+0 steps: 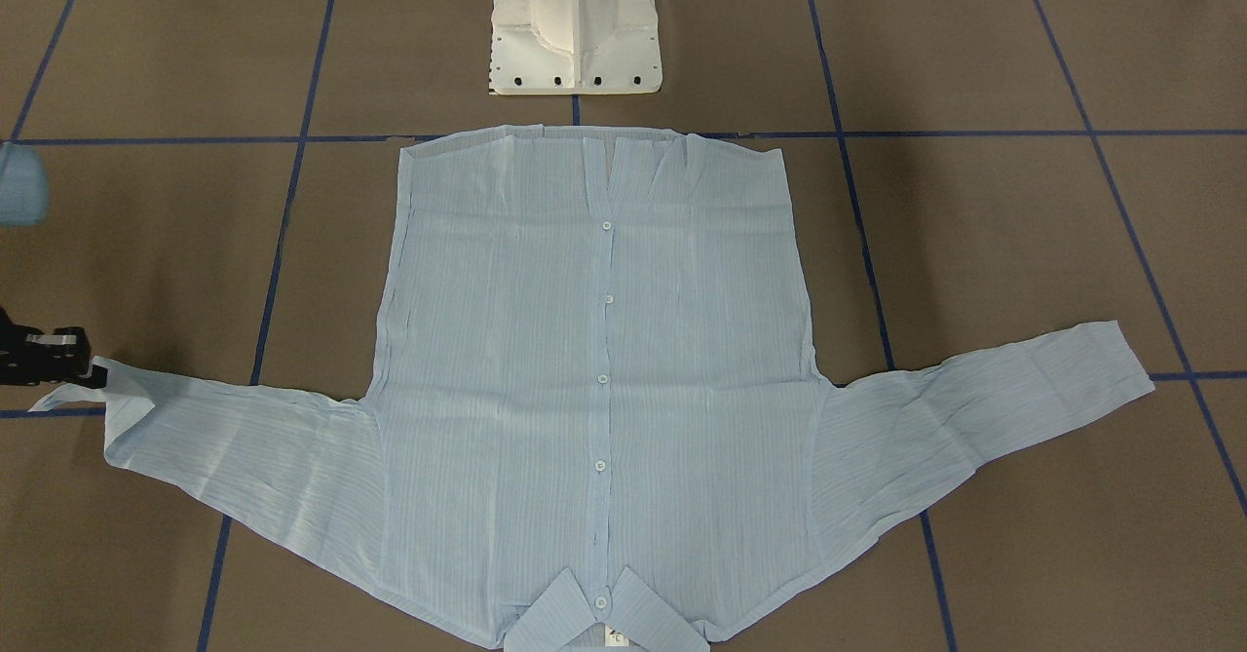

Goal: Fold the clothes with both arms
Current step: 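Carry the held sleeve across the shirt front toward the other sleeve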

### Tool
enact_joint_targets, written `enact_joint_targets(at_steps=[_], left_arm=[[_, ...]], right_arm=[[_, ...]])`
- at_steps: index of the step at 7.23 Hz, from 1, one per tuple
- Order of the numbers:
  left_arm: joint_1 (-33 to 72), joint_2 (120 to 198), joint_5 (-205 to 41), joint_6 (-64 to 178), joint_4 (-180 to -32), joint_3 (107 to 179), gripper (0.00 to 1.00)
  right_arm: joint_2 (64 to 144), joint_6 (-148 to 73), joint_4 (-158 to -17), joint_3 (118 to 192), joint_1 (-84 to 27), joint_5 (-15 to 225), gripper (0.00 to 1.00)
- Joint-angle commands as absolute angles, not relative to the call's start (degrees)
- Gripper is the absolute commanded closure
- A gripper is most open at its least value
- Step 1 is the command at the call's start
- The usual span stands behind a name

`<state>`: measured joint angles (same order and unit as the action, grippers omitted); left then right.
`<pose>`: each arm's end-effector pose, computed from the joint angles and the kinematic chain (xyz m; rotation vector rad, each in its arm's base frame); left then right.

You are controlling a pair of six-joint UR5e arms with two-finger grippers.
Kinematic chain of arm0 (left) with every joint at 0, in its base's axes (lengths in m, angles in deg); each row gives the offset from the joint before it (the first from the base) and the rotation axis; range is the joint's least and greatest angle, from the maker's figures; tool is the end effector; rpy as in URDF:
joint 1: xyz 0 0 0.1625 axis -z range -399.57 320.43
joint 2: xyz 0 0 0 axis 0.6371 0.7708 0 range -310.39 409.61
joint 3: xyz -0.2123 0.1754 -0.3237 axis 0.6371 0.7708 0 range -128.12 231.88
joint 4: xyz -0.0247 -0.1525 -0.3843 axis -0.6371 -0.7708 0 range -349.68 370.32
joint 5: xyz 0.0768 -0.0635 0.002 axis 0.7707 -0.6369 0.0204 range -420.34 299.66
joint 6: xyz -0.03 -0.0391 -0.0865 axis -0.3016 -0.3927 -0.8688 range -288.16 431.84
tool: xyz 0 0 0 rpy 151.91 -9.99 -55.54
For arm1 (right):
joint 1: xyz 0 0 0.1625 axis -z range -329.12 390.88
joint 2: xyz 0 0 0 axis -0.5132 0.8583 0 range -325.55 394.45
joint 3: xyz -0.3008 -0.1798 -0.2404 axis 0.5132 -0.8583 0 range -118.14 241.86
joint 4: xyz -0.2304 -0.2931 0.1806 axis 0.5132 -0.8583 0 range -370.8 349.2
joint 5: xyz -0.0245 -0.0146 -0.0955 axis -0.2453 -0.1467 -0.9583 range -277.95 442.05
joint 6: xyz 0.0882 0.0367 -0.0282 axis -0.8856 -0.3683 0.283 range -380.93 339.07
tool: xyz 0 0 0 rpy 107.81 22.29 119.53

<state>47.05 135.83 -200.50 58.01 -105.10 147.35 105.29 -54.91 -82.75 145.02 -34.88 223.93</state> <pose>-0.0285 -0.4843 0.5863 0.3083 0.9132 0.0391 -0.2127 -0.6059 0.4830 0.0008 -1.0095 -0.0847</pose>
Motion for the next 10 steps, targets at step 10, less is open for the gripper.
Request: enact_joint_targets(at_steps=[10], left_arm=[[46.39, 135.83, -199.83, 59.01, -104.72, 146.98, 0.0]], right_arm=[[57.05, -104.25, -76.72, 119.71, -6.3, 194.02, 1.0]])
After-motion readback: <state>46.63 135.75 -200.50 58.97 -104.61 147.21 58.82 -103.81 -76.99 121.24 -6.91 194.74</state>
